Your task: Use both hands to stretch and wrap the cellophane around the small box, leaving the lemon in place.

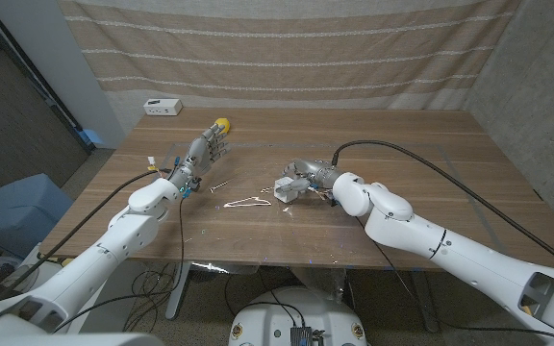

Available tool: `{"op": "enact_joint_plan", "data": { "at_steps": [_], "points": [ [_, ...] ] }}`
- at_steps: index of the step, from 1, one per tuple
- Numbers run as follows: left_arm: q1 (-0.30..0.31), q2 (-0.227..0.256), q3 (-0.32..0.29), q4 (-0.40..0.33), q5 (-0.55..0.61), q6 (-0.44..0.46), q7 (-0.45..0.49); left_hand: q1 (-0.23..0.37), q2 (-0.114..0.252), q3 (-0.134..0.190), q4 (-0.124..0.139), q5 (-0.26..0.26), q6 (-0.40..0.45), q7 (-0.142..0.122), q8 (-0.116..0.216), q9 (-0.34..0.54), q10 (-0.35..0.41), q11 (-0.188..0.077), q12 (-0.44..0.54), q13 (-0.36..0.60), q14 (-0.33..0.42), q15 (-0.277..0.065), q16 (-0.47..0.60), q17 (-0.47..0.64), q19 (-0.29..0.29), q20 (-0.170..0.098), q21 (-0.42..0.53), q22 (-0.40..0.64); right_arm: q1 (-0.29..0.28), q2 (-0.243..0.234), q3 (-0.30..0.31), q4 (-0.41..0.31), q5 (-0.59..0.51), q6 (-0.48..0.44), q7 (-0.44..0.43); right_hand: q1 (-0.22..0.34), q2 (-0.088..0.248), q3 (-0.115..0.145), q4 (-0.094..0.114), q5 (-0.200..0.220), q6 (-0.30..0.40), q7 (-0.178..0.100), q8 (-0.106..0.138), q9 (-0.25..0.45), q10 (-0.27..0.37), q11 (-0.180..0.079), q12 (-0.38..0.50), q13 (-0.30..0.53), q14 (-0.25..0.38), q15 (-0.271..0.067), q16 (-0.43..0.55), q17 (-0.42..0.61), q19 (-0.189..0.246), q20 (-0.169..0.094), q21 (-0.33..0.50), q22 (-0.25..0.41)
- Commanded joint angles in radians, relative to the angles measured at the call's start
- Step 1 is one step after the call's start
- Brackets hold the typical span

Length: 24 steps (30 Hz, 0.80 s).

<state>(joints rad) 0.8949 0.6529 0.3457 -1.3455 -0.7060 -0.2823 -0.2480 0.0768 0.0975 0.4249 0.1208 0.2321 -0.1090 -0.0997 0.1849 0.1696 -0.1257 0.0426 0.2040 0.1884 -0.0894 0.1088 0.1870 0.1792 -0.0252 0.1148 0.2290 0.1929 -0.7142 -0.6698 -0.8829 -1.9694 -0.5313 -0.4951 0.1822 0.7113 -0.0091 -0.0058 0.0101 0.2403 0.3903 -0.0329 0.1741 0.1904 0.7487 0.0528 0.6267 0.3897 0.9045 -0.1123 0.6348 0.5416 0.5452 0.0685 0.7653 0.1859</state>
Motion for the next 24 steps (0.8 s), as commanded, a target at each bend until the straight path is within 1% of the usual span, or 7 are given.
{"op": "enact_joint_plan", "data": {
  "at_steps": [1, 7, 9, 10, 11, 18, 24],
  "points": [
    [-0.017, -0.006, 0.008, 0.021, 0.003, -0.001, -0.014, 0.01, 0.006, 0.002, -0.004, -0.005, -0.003, -0.002, -0.001, 0.006, -0.003, 0.002, 0.003, 0.002, -0.003, -0.001, -0.001, 0.003, 0.003, 0.006, -0.003, 0.003, -0.013, -0.026, 0.025, -0.031, 0.009, -0.004, -0.018, -0.022, -0.035, -0.048, 0.011, 0.046, -0.048, -0.017, 0.013, 0.0, -0.186, -0.008, -0.112, -0.048, -0.132, 0.011, -0.092, -0.038, -0.043, 0.006, -0.025, 0.001],
    [-0.026, 0.007, 0.021, 0.027, 0.048, -0.021, -0.007, 0.021, 0.007, 0.007, -0.014, -0.007, 0.04, 0.002, 0.013, 0.006, 0.02, 0.005, 0.011, 0.001, 0.01, -0.002, 0.003, 0.001, 0.006, 0.005, -0.003, 0.002, -0.043, -0.035, 0.076, -0.031, 0.078, 0.03, -0.055, -0.057, -0.05, -0.085, 0.031, 0.071, -0.065, -0.013, 0.018, 0.001, -0.243, 0.002, -0.164, -0.071, -0.207, 0.037, -0.142, -0.063, -0.069, 0.027, -0.041, 0.001],
    [-0.028, 0.012, 0.026, 0.028, 0.083, -0.044, 0.011, 0.055, 0.012, 0.024, -0.041, -0.013, 0.097, 0.0, 0.024, 0.006, 0.07, -0.022, 0.024, 0.001, 0.044, -0.003, 0.009, -0.002, 0.02, 0.006, 0.0, 0.0, -0.063, -0.037, 0.097, -0.034, 0.101, 0.042, -0.087, -0.085, -0.011, -0.084, 0.055, 0.079, -0.039, 0.008, 0.029, 0.002, -0.236, 0.019, -0.172, -0.08, -0.207, 0.051, -0.148, -0.071, -0.059, 0.037, -0.039, 0.001],
    [-0.027, 0.016, 0.027, 0.024, 0.103, -0.052, 0.026, 0.068, 0.012, 0.03, -0.053, -0.017, 0.122, 0.003, 0.028, 0.006, 0.093, -0.025, 0.031, 0.001, 0.061, -0.006, 0.011, -0.002, 0.026, 0.004, 0.001, 0.0, -0.073, -0.035, 0.1, -0.041, 0.093, 0.031, -0.11, -0.068, 0.057, -0.055, 0.061, 0.087, -0.017, 0.014, 0.036, 0.002, -0.228, 0.026, -0.18, -0.09, -0.203, 0.051, -0.153, -0.079, -0.053, 0.039, -0.039, 0.001],
    [-0.026, 0.019, 0.028, 0.022, 0.122, -0.063, 0.042, 0.091, 0.013, 0.04, -0.073, -0.022, 0.157, 0.011, 0.032, 0.006, 0.119, -0.022, 0.036, 0.001, 0.088, -0.009, 0.015, -0.003, 0.032, 0.003, 0.001, -0.001, -0.08, -0.037, 0.101, -0.048, 0.082, 0.021, -0.126, -0.041, 0.084, -0.038, 0.052, 0.088, 0.008, 0.018, 0.043, 0.001, -0.219, 0.024, -0.185, -0.097, -0.199, 0.051, -0.158, -0.089, -0.05, 0.039, -0.04, 0.0],
    [-0.012, 0.007, 0.022, 0.07, 0.224, -0.206, 0.122, 0.201, 0.032, 0.096, -0.173, -0.047, 0.409, 0.058, 0.061, 0.009, 0.296, -0.026, 0.068, 0.003, 0.189, -0.042, 0.016, -0.004, 0.069, -0.001, 0.007, 0.001, -0.127, -0.033, 0.131, -0.095, 0.079, -0.066, -0.195, -0.064, 0.111, -0.038, 0.069, 0.07, 0.031, 0.021, 0.045, 0.002, -0.226, 0.037, -0.204, -0.11, -0.231, 0.072, -0.181, -0.099, -0.052, 0.041, -0.044, 0.0],
    [0.022, 0.045, 0.013, 0.054, 0.44, -0.283, 0.302, 0.281, 0.032, 0.13, -0.254, -0.055, 0.582, 0.066, 0.07, 0.01, 0.452, -0.073, 0.093, 0.005, 0.264, -0.077, 0.017, -0.004, 0.086, -0.012, 0.008, 0.002, -0.161, -0.015, 0.118, -0.141, 0.007, -0.204, -0.272, -0.09, 0.119, -0.046, 0.082, 0.043, 0.036, 0.015, 0.039, 0.002, -0.275, 0.031, -0.238, -0.121, -0.301, 0.084, -0.217, -0.104, -0.074, 0.042, -0.056, -0.001]
  ]
}}
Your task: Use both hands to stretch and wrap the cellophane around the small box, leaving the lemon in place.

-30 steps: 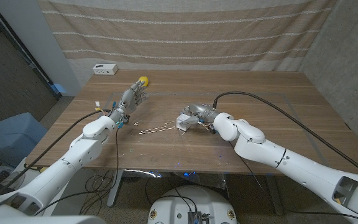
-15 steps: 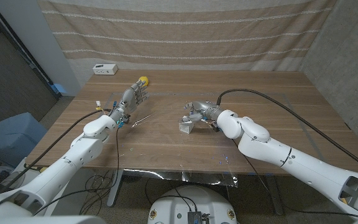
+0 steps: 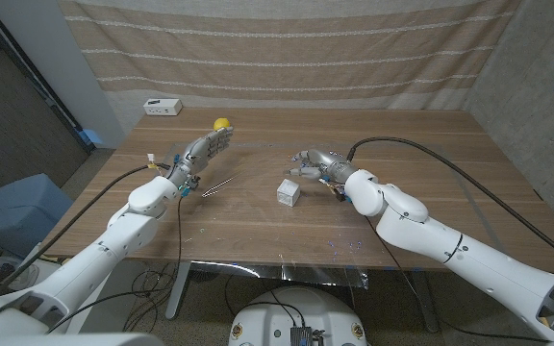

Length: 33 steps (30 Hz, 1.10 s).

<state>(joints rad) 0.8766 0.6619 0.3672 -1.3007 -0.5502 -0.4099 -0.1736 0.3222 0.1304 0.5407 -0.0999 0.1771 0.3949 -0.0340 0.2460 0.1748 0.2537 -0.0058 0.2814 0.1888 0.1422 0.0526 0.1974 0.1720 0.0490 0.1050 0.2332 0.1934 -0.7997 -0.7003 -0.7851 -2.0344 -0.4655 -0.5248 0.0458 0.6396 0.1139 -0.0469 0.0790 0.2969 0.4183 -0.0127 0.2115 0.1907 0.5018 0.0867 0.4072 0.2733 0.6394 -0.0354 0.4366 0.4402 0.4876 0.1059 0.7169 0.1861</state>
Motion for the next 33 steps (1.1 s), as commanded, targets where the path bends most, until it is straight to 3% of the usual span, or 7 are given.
{"op": "enact_joint_plan", "data": {
  "at_steps": [1, 5, 10, 19, 26, 31, 33],
  "points": [
    [0.045, 0.042, -0.009, 0.008, 0.315, -0.166, 0.251, 0.042, -0.003, 0.016, -0.04, 0.001, 0.096, 0.002, 0.01, 0.005, 0.085, -0.021, 0.017, 0.004, 0.037, -0.023, 0.006, 0.003, 0.012, -0.001, 0.004, 0.002, -0.083, 0.024, 0.019, -0.081, -0.071, -0.203, -0.154, -0.022, -0.005, -0.007, 0.014, -0.017, 0.008, -0.008, 0.0, 0.002, -0.035, -0.003, -0.022, -0.005, -0.039, 0.004, -0.02, -0.002, -0.018, 0.005, -0.009, -0.001],
    [0.061, 0.062, -0.014, 0.012, 0.411, -0.206, 0.322, 0.06, -0.001, 0.023, -0.052, 0.003, 0.144, 0.004, 0.013, 0.005, 0.118, -0.026, 0.019, 0.004, 0.045, -0.03, 0.003, 0.002, 0.009, 0.008, 0.001, 0.002, -0.094, 0.05, -0.013, -0.091, -0.14, -0.328, -0.202, -0.005, 0.003, 0.002, 0.003, -0.023, 0.017, -0.012, 0.001, 0.003, -0.042, -0.009, -0.03, -0.009, -0.047, 0.0, -0.025, -0.003, -0.016, 0.001, -0.01, -0.001],
    [0.048, 0.058, -0.007, 0.087, 0.442, -0.31, 0.327, 0.095, 0.047, 0.06, -0.052, 0.014, 0.211, 0.014, 0.015, 0.005, 0.13, -0.011, 0.009, 0.003, 0.038, -0.033, -0.006, 0.001, 0.009, 0.017, 0.0, 0.003, -0.07, 0.037, -0.064, -0.091, -0.197, -0.42, -0.187, 0.018, 0.012, 0.014, -0.011, -0.029, 0.024, -0.009, 0.001, 0.003, -0.041, -0.014, -0.034, -0.011, -0.065, -0.004, -0.033, -0.004, -0.015, -0.007, -0.011, -0.001],
    [0.062, 0.111, -0.007, 0.09, 0.617, -0.352, 0.408, 0.123, 0.06, 0.098, -0.044, 0.02, 0.277, 0.04, 0.01, 0.004, 0.169, -0.022, 0.008, 0.003, 0.049, -0.049, -0.003, 0.001, 0.028, 0.02, 0.009, 0.004, 0.024, 0.04, -0.202, -0.078, -0.306, -0.686, -0.084, 0.053, 0.016, 0.031, -0.039, -0.05, -0.003, -0.027, -0.017, 0.005, -0.108, -0.03, -0.072, -0.018, -0.174, -0.005, -0.089, -0.013, -0.09, -0.005, -0.046, -0.002],
    [0.043, 0.095, 0.012, 0.147, 0.721, -0.419, 0.487, 0.132, 0.054, 0.108, -0.039, 0.016, 0.338, 0.065, 0.004, 0.004, 0.22, -0.016, 0.011, 0.002, 0.089, -0.068, 0.006, 0.001, 0.059, 0.02, 0.02, 0.005, 0.118, 0.037, -0.313, -0.071, -0.304, -0.871, -0.039, 0.045, 0.007, 0.027, -0.041, -0.061, -0.022, -0.027, -0.02, 0.006, -0.093, -0.036, -0.069, -0.017, -0.102, -0.016, -0.065, -0.014, -0.054, 0.001, -0.038, -0.003],
    [0.033, 0.102, 0.027, 0.156, 0.788, -0.426, 0.525, 0.131, 0.048, 0.116, -0.038, 0.014, 0.369, 0.077, -0.001, 0.005, 0.251, -0.01, 0.013, 0.002, 0.12, -0.074, 0.008, -0.001, 0.076, 0.022, 0.026, 0.005, 0.059, 0.08, -0.258, -0.04, -0.521, -0.871, 0.175, 0.044, 0.001, 0.024, -0.045, -0.066, -0.05, -0.029, -0.026, 0.006, -0.093, -0.041, -0.073, -0.018, -0.059, -0.02, -0.051, -0.014, -0.009, 0.001, -0.025, -0.003],
    [0.028, 0.098, 0.032, 0.169, 0.802, -0.437, 0.544, 0.127, 0.045, 0.117, -0.035, 0.013, 0.374, 0.078, -0.005, 0.005, 0.26, -0.008, 0.014, 0.002, 0.136, -0.076, 0.011, 0.0, 0.083, 0.028, 0.029, 0.005, 0.024, 0.116, -0.227, -0.013, -0.632, -0.871, 0.246, 0.041, 0.0, 0.024, -0.047, -0.069, -0.045, -0.027, -0.019, 0.007, -0.051, -0.044, -0.058, -0.017, -0.014, -0.019, -0.035, -0.014, 0.014, 0.0, -0.02, -0.003]
  ]
}}
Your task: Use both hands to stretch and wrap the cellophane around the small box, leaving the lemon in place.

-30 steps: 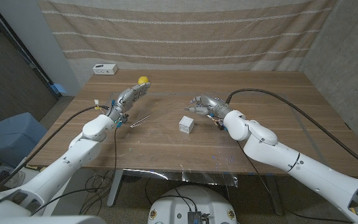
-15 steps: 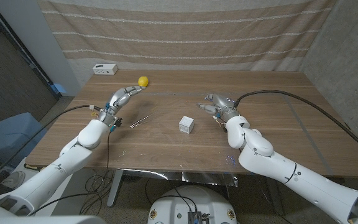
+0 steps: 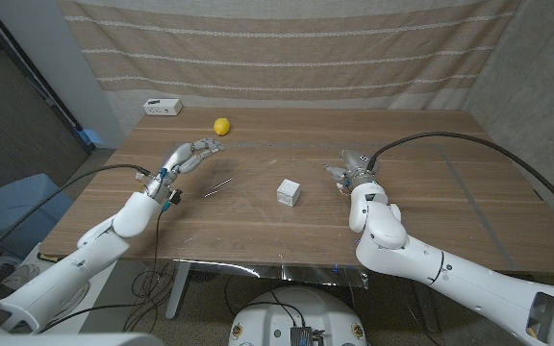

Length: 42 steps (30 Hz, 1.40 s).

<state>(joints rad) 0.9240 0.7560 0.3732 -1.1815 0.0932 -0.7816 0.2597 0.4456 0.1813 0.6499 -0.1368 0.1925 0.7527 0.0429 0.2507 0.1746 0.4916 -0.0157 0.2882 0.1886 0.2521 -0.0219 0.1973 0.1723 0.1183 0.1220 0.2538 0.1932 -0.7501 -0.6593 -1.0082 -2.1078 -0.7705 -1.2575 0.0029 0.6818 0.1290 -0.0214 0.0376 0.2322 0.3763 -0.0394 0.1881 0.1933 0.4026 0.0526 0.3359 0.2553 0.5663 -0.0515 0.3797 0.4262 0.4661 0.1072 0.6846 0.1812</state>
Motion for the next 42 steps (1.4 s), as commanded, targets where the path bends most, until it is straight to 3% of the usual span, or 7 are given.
{"op": "enact_joint_plan", "data": {
  "at_steps": [1, 6, 12, 16, 29, 37, 42],
  "points": [
    [-0.023, 0.003, 0.028, 0.056, 0.167, -0.071, 0.12, 0.002, -0.009, 0.009, 0.002, -0.003, 0.018, 0.004, -0.012, 0.005, 0.033, 0.002, 0.009, 0.003, 0.031, -0.001, 0.01, -0.001, 0.017, 0.015, 0.009, 0.005, -0.04, 0.092, 0.01, 0.072, -0.371, -0.139, 0.317, -0.002, -0.016, -0.002, -0.008, -0.007, 0.02, 0.002, 0.014, 0.004, 0.087, -0.001, 0.028, 0.002, 0.098, -0.016, 0.035, 0.001, 0.053, -0.004, 0.017, 0.002],
    [-0.044, 0.004, 0.045, 0.087, 0.228, -0.101, 0.171, -0.006, -0.011, 0.022, 0.004, -0.005, 0.087, 0.038, -0.007, 0.007, 0.078, 0.009, 0.013, 0.004, 0.075, 0.002, 0.011, -0.001, 0.043, 0.029, 0.019, 0.006, -0.072, 0.151, 0.052, 0.116, -0.558, -0.139, 0.477, 0.001, -0.019, -0.002, -0.017, -0.01, 0.097, 0.018, 0.034, 0.004, 0.171, -0.005, 0.062, 0.007, 0.184, -0.023, 0.058, -0.002, 0.142, -0.022, 0.045, 0.003],
    [-0.047, 0.016, 0.059, 0.093, 0.269, -0.106, 0.214, -0.011, -0.017, 0.038, -0.004, -0.007, 0.206, 0.078, 0.002, 0.008, 0.159, -0.001, 0.019, 0.004, 0.128, -0.018, 0.005, -0.002, 0.068, 0.031, 0.027, 0.008, -0.098, 0.235, 0.113, 0.184, -0.829, -0.133, 0.749, -0.012, -0.016, -0.004, -0.012, -0.013, 0.135, 0.024, 0.04, 0.004, 0.206, 0.011, 0.072, 0.004, 0.23, -0.021, 0.07, -0.002, 0.189, -0.031, 0.061, 0.004],
    [-0.048, 0.029, 0.07, 0.09, 0.283, -0.098, 0.219, -0.02, -0.019, 0.041, -0.003, -0.008, 0.269, 0.114, 0.005, 0.008, 0.197, 0.007, 0.019, 0.004, 0.152, -0.024, 0.002, -0.002, 0.076, 0.031, 0.03, 0.008, -0.168, 0.335, 0.221, 0.216, -1.021, -0.046, 0.872, -0.03, -0.02, -0.012, -0.004, -0.016, 0.148, 0.032, 0.04, 0.004, 0.224, 0.01, 0.08, 0.007, 0.256, -0.025, 0.08, 0.001, 0.202, -0.037, 0.065, 0.004],
    [-0.064, 0.08, 0.118, 0.067, 0.37, -0.057, 0.247, -0.06, -0.023, 0.046, 0.014, -0.011, 0.386, 0.145, 0.003, 0.007, 0.292, 0.009, 0.025, 0.004, 0.228, -0.048, 0.005, -0.002, 0.104, 0.03, 0.039, 0.009, -0.358, 0.625, 0.482, 0.176, -1.253, 0.229, 0.866, -0.025, -0.009, -0.005, -0.017, -0.018, 0.221, 0.052, 0.043, 0.007, 0.339, 0.012, 0.14, 0.026, 0.39, -0.052, 0.145, 0.034, 0.284, -0.047, 0.094, 0.006],
    [-0.047, 0.103, 0.13, 0.029, 0.364, -0.013, 0.242, -0.074, -0.027, 0.045, 0.019, -0.012, 0.408, 0.152, -0.001, 0.006, 0.308, 0.009, 0.022, 0.004, 0.234, -0.048, 0.0, -0.001, 0.109, 0.026, 0.041, 0.009, -0.398, 0.733, 0.552, 0.169, -1.336, 0.33, 0.886, -0.025, -0.009, -0.003, -0.023, -0.024, 0.227, 0.066, 0.029, 0.009, 0.39, 0.01, 0.172, 0.031, 0.496, -0.09, 0.169, 0.043, 0.402, -0.097, 0.151, 0.012],
    [-0.048, 0.105, 0.137, 0.027, 0.358, -0.01, 0.245, -0.082, -0.028, 0.045, 0.022, -0.012, 0.408, 0.154, -0.008, 0.006, 0.302, 0.01, 0.015, 0.004, 0.228, -0.047, -0.004, -0.001, 0.105, 0.027, 0.039, 0.009, -0.4, 0.786, 0.593, 0.159, -1.374, 0.395, 0.969, -0.016, -0.006, 0.002, -0.03, -0.027, 0.246, 0.07, 0.03, 0.01, 0.369, 0.015, 0.163, 0.02, 0.483, -0.091, 0.137, 0.025, 0.432, -0.112, 0.165, 0.009]
  ]
}}
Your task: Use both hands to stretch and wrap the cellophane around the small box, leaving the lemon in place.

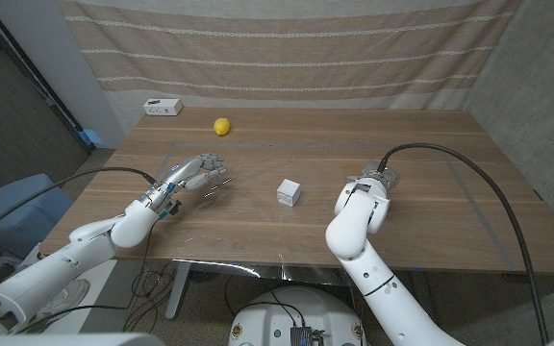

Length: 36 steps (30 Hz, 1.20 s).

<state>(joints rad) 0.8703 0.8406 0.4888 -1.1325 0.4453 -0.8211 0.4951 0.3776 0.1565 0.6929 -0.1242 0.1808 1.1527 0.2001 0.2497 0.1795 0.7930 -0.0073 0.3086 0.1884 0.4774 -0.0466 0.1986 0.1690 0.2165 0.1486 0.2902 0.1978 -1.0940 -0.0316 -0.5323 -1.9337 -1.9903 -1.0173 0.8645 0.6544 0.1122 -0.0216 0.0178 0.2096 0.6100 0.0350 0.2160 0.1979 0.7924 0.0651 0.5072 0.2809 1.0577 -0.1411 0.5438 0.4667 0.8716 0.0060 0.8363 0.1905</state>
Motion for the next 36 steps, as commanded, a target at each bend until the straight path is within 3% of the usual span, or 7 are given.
{"op": "enact_joint_plan", "data": {
  "at_steps": [1, 9, 16, 23, 28, 32, 36],
  "points": [
    [0.004, 0.021, 0.023, -0.022, 0.004, 0.03, 0.008, -0.015, -0.003, 0.002, 0.01, -0.001, 0.006, -0.003, -0.008, 0.001, 0.0, 0.002, -0.006, 0.004, 0.002, -0.022, -0.006, 0.002, 0.007, 0.0, 0.002, 0.004, -0.056, 0.165, 0.123, -0.018, -0.157, 0.166, 0.123, 0.015, 0.01, 0.004, -0.013, -0.006, -0.008, -0.011, -0.007, 0.006, -0.06, -0.001, -0.027, -0.011, -0.036, 0.014, -0.057, -0.035, 0.021, -0.009, 0.013, -0.002],
    [-0.002, 0.019, 0.033, -0.021, 0.0, 0.036, 0.008, -0.024, -0.001, 0.003, 0.015, 0.0, 0.003, -0.002, -0.018, 0.001, -0.004, 0.006, -0.014, 0.004, -0.001, -0.022, -0.01, 0.003, 0.006, -0.001, 0.002, 0.004, -0.058, 0.223, 0.17, -0.059, -0.104, 0.184, 0.19, 0.027, 0.019, 0.014, -0.021, -0.008, 0.005, -0.006, -0.003, 0.006, -0.072, 0.007, -0.038, -0.021, -0.058, 0.026, -0.099, -0.064, 0.011, -0.002, 0.011, -0.005],
    [-0.003, 0.018, 0.038, -0.023, -0.006, 0.04, 0.006, -0.029, -0.001, 0.004, 0.018, -0.001, 0.0, -0.001, -0.023, 0.001, -0.008, 0.005, -0.019, 0.004, -0.004, -0.022, -0.012, 0.003, 0.005, -0.002, 0.001, 0.004, -0.06, 0.235, 0.182, -0.08, -0.08, 0.191, 0.209, 0.037, 0.023, 0.021, -0.027, -0.008, 0.006, -0.003, -0.003, 0.006, -0.059, 0.009, -0.036, -0.025, -0.05, 0.025, -0.102, -0.066, 0.017, -0.006, 0.014, -0.005],
    [-0.002, 0.016, 0.04, -0.023, -0.012, 0.038, 0.01, -0.038, 0.0, 0.005, 0.023, -0.001, -0.004, -0.002, -0.031, 0.001, -0.013, 0.008, -0.026, 0.004, -0.007, -0.021, -0.014, 0.003, 0.004, -0.002, 0.0, 0.004, -0.057, 0.234, 0.185, -0.09, -0.061, 0.21, 0.255, 0.064, 0.013, 0.03, -0.049, -0.011, -0.008, 0.003, -0.01, 0.007, -0.038, -0.001, -0.033, -0.035, 0.0, 0.002, -0.114, -0.087, 0.076, -0.056, 0.039, -0.006],
    [0.002, 0.017, 0.039, -0.027, -0.024, 0.037, 0.002, -0.043, 0.001, 0.005, 0.026, -0.001, -0.007, -0.001, -0.035, 0.001, -0.013, 0.01, -0.028, 0.005, -0.008, -0.021, -0.014, 0.004, 0.003, -0.001, 0.0, 0.004, -0.05, 0.234, 0.183, -0.071, -0.067, 0.213, 0.29, 0.094, 0.009, 0.042, -0.071, -0.012, -0.031, 0.01, -0.015, 0.009, -0.097, -0.001, -0.063, -0.043, -0.051, 0.022, -0.17, -0.122, 0.085, -0.077, 0.043, -0.009],
    [0.003, 0.016, 0.039, -0.025, -0.029, 0.032, -0.002, -0.047, 0.001, 0.006, 0.029, -0.001, -0.009, -0.001, -0.038, 0.001, -0.014, 0.007, -0.031, 0.005, -0.011, -0.021, -0.015, 0.004, 0.003, -0.002, -0.001, 0.004, -0.042, 0.224, 0.171, -0.043, -0.085, 0.22, 0.312, 0.108, 0.015, 0.054, -0.082, -0.014, -0.063, 0.006, -0.02, 0.011, -0.159, -0.001, -0.101, -0.052, -0.112, 0.06, -0.225, -0.154, 0.062, -0.066, 0.033, -0.011],
    [0.001, 0.015, 0.038, -0.023, -0.029, 0.025, -0.003, -0.05, 0.001, 0.007, 0.031, -0.001, -0.01, -0.002, -0.041, 0.002, -0.018, 0.011, -0.035, 0.005, -0.013, -0.02, -0.016, 0.004, 0.002, -0.001, -0.001, 0.004, -0.034, 0.218, 0.15, -0.005, -0.125, 0.218, 0.314, 0.109, 0.015, 0.056, -0.084, -0.014, -0.085, 0.001, -0.023, 0.011, -0.179, -0.007, -0.116, -0.056, -0.133, 0.062, -0.244, -0.164, 0.051, -0.055, 0.027, -0.012]
  ]
}}
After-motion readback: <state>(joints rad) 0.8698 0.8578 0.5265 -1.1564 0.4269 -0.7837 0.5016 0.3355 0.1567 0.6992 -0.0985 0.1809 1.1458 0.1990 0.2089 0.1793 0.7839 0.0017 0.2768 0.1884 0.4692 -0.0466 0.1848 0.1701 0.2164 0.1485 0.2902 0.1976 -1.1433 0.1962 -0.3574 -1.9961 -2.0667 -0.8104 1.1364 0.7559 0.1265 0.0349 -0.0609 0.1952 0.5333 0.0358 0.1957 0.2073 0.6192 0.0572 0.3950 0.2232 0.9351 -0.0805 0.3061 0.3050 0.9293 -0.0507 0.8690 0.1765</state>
